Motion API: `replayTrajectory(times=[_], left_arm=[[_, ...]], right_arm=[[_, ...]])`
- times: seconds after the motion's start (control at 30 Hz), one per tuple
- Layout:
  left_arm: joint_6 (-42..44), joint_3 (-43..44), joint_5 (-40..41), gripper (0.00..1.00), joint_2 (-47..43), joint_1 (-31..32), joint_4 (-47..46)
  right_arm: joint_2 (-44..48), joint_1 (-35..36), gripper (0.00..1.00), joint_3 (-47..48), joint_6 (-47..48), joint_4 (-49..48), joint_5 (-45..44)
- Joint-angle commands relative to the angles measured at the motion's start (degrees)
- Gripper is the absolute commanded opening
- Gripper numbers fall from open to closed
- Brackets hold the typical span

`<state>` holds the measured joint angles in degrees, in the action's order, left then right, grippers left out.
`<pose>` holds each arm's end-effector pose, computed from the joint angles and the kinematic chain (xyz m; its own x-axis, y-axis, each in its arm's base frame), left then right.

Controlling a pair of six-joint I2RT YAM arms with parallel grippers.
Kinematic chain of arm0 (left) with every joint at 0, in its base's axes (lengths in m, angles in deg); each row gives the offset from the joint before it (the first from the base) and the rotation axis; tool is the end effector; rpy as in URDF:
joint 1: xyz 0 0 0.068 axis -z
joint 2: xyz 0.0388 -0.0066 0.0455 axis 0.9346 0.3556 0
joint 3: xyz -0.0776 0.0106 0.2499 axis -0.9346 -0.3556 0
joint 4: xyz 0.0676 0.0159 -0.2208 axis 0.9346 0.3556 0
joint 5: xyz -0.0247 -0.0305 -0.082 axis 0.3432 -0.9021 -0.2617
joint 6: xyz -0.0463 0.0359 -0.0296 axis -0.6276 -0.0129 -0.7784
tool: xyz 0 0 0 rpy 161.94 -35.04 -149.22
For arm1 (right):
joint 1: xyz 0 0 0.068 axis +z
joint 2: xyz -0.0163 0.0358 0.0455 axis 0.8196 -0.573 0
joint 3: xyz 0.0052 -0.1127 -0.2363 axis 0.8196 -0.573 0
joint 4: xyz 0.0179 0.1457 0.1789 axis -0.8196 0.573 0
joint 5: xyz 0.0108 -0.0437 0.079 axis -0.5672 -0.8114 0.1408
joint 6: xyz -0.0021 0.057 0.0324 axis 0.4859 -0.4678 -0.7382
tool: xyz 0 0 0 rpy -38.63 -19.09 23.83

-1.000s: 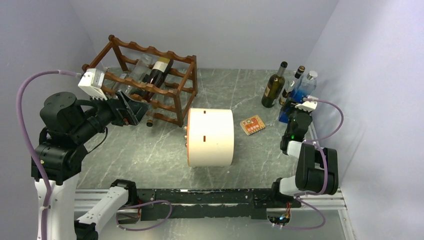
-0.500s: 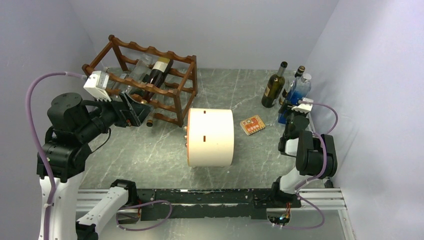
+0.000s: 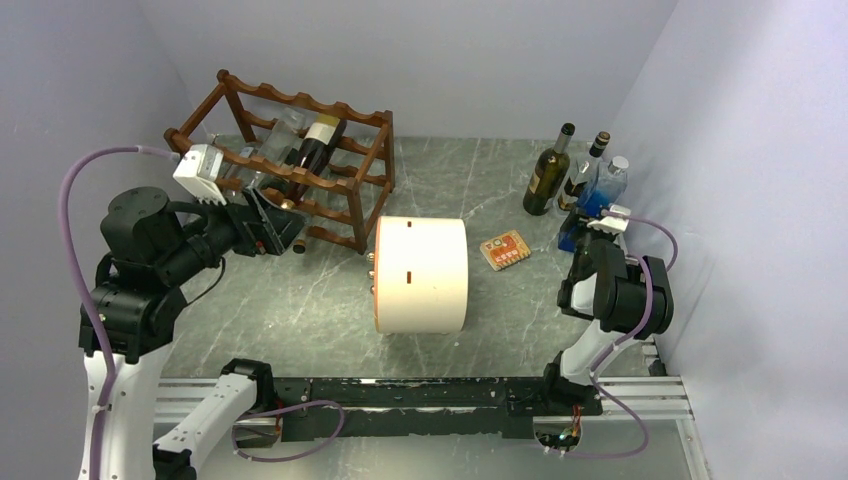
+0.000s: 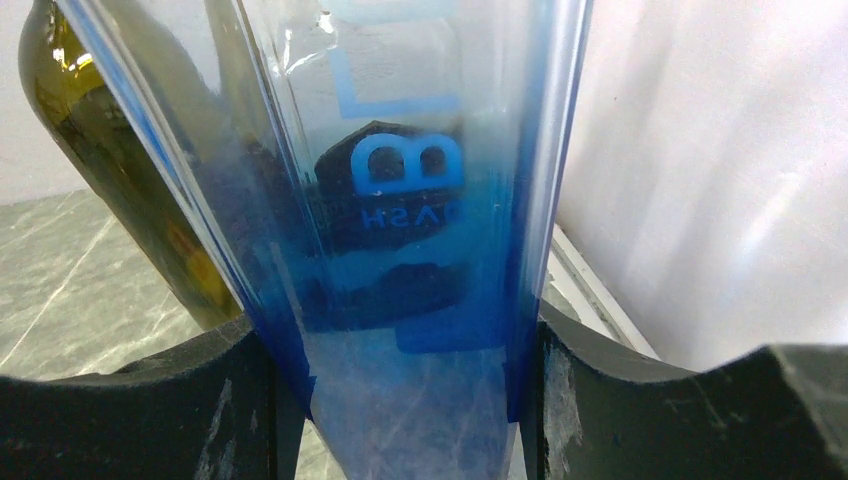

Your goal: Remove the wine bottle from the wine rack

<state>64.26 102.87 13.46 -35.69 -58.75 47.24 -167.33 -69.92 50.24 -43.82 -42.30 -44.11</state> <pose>0.0958 -0.0379 0.4370 -0.4399 -0.3146 -0.8412 0.3871 0.7787 -0.4937 0.2703 -0.0740 0.1823 0.1338 0.0144 -0.9909 0.2893 0.9558 0.0530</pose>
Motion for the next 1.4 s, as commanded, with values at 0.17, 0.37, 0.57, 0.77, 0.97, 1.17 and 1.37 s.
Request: replayTrajectory(times=[0.17,0.37,0.57,0.77,0.97,1.17,1.37], left_arm=[[-1.3,-2.9,-2.0,1.00,-2.4,0.4,-1.7],[-1.7,-4.8,-3.5,1.00,-3.8,0.4,-2.5],[-4.1,-6.8,-7.7,1.00,-5.5,0.4,-5.1],[-5.2,-8.8,-9.7,0.99,-7.5,0.4,-5.8],[-5.5,-9.6,-11.1,1.00,-8.3,0.4,-4.7],[-4.8,-10.7,-9.4,0.99,-9.5,0.4,-1.3],[-5.5,-13.0,-4.6,0.99,-10.0,0.4,2.3]], right_arm=[[-0.6,-0.8,0.45,-1.2,-3.5,-16.3,2.1],[5.3,-0.7,1.00,-2.2,-6.2,-8.5,-2.1],[14.2,0.1,1.00,-4.8,-6.5,-1.5,-2.8],[22.6,0.4,1.00,-7.3,-4.9,7.7,-3.9],[31.9,0.5,1.00,-8.3,-7.1,19.6,-5.3],[43.1,1.2,1.00,-3.3,-10.3,40.5,-5.8],[50.6,2.8,1.00,6.6,-16.5,59.8,-6.0]])
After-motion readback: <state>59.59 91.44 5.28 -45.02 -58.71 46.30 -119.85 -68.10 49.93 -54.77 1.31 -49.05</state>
